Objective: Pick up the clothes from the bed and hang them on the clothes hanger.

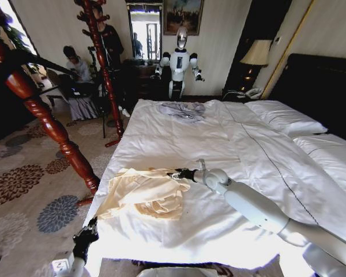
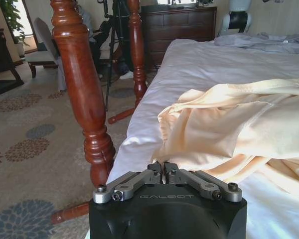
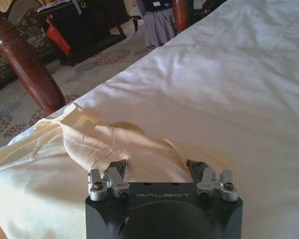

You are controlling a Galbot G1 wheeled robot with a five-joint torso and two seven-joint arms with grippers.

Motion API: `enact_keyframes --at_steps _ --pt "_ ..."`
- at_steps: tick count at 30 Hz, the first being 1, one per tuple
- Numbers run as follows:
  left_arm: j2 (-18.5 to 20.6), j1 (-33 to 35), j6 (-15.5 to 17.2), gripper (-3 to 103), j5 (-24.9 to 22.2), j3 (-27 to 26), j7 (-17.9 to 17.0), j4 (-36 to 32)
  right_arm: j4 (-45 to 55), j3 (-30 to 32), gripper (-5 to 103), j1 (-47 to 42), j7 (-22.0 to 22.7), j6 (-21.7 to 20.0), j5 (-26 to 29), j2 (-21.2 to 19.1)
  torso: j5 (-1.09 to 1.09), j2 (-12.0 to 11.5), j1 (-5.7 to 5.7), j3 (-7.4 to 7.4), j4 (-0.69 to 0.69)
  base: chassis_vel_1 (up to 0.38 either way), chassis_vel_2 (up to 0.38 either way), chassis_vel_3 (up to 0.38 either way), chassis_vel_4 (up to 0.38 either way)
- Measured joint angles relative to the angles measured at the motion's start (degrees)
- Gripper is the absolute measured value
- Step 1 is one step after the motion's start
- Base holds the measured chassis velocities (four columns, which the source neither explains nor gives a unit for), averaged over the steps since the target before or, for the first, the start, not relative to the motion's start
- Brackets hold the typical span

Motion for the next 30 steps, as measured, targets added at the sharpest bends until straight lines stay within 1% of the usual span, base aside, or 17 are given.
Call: enact_keyframes --at_steps 3,10,14,15,17,18,19,20,21,22,26,27,28,30 --pt "0.0 -0.2 0.0 2 -0.1 0.0 0.0 0.2 1.1 0.0 70 -0.4 0.1 -0.1 0.0 -0.5 0.00 0.0 0.00 0.00 0.00 0.000 0.000 0.000 0.000" --pt "0.0 -0.7 0.1 2 -0.4 0.2 -0.2 0.3 5.7 0.0 70 -1.9 -0.1 -0.8 0.1 -3.3 0.00 0.0 0.00 0.00 0.00 0.000 0.000 0.000 0.000" --pt "0.0 -0.9 0.1 2 -0.4 0.3 -0.2 0.4 6.0 -0.4 70 -2.0 -0.3 -0.8 -0.8 -3.9 0.00 0.0 0.00 0.00 -0.01 0.000 0.000 0.000 0.000" --pt "0.0 -0.9 0.1 2 -0.4 0.3 -0.2 0.4 6.0 -0.4 69 -2.0 -0.5 -0.7 -1.3 -4.0 0.00 0.0 0.00 0.00 0.00 0.000 0.000 0.000 0.000" --pt "0.0 -1.0 0.2 2 -0.4 0.4 -0.3 0.5 5.9 -1.5 68 -1.3 -2.6 1.1 -6.3 -4.5 0.00 0.0 0.00 0.00 -0.01 0.000 0.000 0.000 0.000" --pt "0.0 -1.1 0.2 2 -0.4 0.4 -0.3 0.6 5.9 -2.1 61 -0.8 -3.4 1.9 -8.3 -4.7 0.00 0.0 0.00 0.00 0.00 0.000 0.000 0.000 0.000" --pt "0.0 -1.1 0.2 2 -0.4 0.4 -0.3 0.6 5.9 -2.1 61 -0.8 -3.4 1.9 -8.3 -4.7 0.00 0.0 0.00 0.00 0.00 0.000 0.000 0.000 0.000" --pt "0.0 -1.1 0.2 2 -0.4 0.4 -0.3 0.7 5.9 -2.7 61 -0.3 -4.3 2.9 -10.3 -4.8 0.00 0.0 0.00 0.00 0.00 0.000 0.000 0.000 0.000" --pt "0.0 -1.2 0.2 2 -0.4 0.5 -0.4 0.7 6.0 -3.5 62 0.4 -5.2 3.7 -12.1 -4.9 0.00 0.0 0.00 0.00 0.00 0.000 0.000 0.000 0.000" --pt "0.0 -1.2 0.3 2 -0.4 0.5 -0.4 0.8 6.1 -4.3 66 1.1 -5.9 4.4 -13.5 -5.0 0.00 0.0 0.00 0.00 0.00 0.000 0.000 0.000 0.000" --pt "-0.1 -1.3 0.3 2 -0.3 0.6 -0.4 0.8 6.7 -6.4 60 3.1 -7.0 5.1 -14.6 -4.5 0.00 0.0 0.00 0.00 0.00 0.000 0.000 0.000 0.000" --pt "-0.1 -1.3 0.3 2 -0.4 0.6 -0.5 0.8 6.8 -7.1 60 3.7 -7.1 4.9 -14.6 -4.1 0.00 0.0 0.00 0.00 0.02 0.000 0.000 0.000 0.000" --pt "-0.2 -1.3 0.3 2 -0.4 0.6 -0.5 0.8 6.7 -7.8 57 4.3 -7.1 4.8 -14.6 -3.9 -0.01 0.0 0.00 0.00 0.02 0.000 0.000 0.000 0.000" --pt "-0.2 -1.3 0.3 2 -0.4 0.6 -0.5 0.8 6.7 -7.8 57 4.3 -7.1 4.8 -14.6 -3.9 -0.01 0.0 0.00 0.00 0.02 0.000 0.000 0.000 0.000"
